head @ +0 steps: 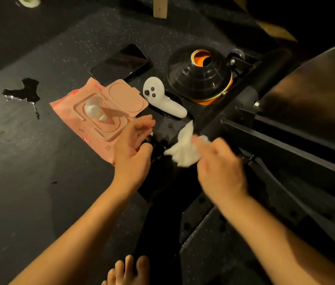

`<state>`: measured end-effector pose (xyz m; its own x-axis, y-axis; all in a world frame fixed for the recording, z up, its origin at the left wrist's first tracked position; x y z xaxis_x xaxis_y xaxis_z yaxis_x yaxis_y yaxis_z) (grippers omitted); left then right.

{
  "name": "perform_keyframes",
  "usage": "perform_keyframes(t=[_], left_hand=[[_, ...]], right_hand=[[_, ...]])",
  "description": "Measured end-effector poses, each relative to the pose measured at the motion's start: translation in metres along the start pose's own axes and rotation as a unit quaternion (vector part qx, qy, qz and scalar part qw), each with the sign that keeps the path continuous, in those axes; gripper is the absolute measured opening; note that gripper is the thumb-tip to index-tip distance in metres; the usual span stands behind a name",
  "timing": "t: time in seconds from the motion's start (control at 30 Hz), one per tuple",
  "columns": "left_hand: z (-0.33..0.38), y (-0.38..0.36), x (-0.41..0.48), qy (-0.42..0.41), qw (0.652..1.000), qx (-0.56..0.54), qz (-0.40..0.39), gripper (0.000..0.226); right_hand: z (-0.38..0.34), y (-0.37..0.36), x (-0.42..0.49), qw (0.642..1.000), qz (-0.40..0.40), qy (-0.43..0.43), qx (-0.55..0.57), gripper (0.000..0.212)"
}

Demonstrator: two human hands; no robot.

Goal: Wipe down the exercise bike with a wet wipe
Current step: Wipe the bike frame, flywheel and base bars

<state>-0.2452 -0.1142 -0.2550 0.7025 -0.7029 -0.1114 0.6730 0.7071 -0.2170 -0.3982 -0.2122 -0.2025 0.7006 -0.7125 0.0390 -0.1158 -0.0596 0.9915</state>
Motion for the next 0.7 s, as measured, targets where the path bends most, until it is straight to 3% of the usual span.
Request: perform_keyframes(t=[0.07, 0.13, 0.23, 0.3, 0.33, 0.43, 0.5, 0.57, 0.63, 0.7], left_hand=[[0.001, -0.002, 0.000, -0.015, 0.997, 0.067, -0.023, 0.046], [0.003, -0.013, -0.002, -0.068, 0.971, 0.197, -0.115, 0.036], [0.005, -0.028, -0.010, -0.108, 0.932, 0.265, -0.223, 0.037], [0.004, -0.032, -0.009, -0.106, 0.923, 0.274, -0.250, 0.039], [0.002, -0.033, -0.008, -0.101, 0.916, 0.285, -0.263, 0.041], [-0.006, -0.038, -0.004, -0.096, 0.882, 0.351, -0.300, 0.055], [-0.009, -0.041, -0.002, -0.096, 0.867, 0.377, -0.312, 0.058], [-0.009, -0.042, 0.000, -0.093, 0.861, 0.388, -0.314, 0.058], [-0.008, -0.044, 0.000, -0.092, 0.860, 0.388, -0.319, 0.059], [-0.007, -0.043, 0.000, -0.088, 0.866, 0.377, -0.317, 0.058]], right_hand=[[-0.034, -0.010, -0.033, 0.995, 0.031, 0.078, 0.055, 0.032], [-0.051, -0.017, -0.049, 0.984, 0.035, 0.103, 0.139, 0.029], [-0.009, -0.019, -0.025, 0.981, 0.097, -0.004, 0.169, 0.030], [0.017, -0.016, -0.012, 0.977, 0.145, -0.086, 0.132, 0.034], [0.015, -0.015, -0.015, 0.976, 0.151, -0.089, 0.131, 0.033], [-0.026, -0.028, -0.065, 0.977, 0.067, -0.068, 0.189, 0.031], [-0.040, -0.036, -0.096, 0.963, -0.026, -0.142, 0.229, 0.043], [-0.027, -0.047, -0.095, 0.915, -0.076, -0.288, 0.271, 0.038], [-0.004, -0.063, -0.070, 0.809, -0.088, -0.461, 0.355, 0.028], [0.012, -0.080, -0.050, 0.700, -0.060, -0.571, 0.424, 0.022]])
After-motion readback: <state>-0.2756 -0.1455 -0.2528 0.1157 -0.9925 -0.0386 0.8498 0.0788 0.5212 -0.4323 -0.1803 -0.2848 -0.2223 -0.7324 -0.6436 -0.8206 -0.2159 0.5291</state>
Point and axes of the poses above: each hand's wrist, its own x-axis towards the middle knuckle, its own y-axis out of the back of the hand, z = x × y, the point moved 6 cm from there along x, towards the middle knuckle, and after that the axes turned 8 degrees about -x, right-handed, at the moved point
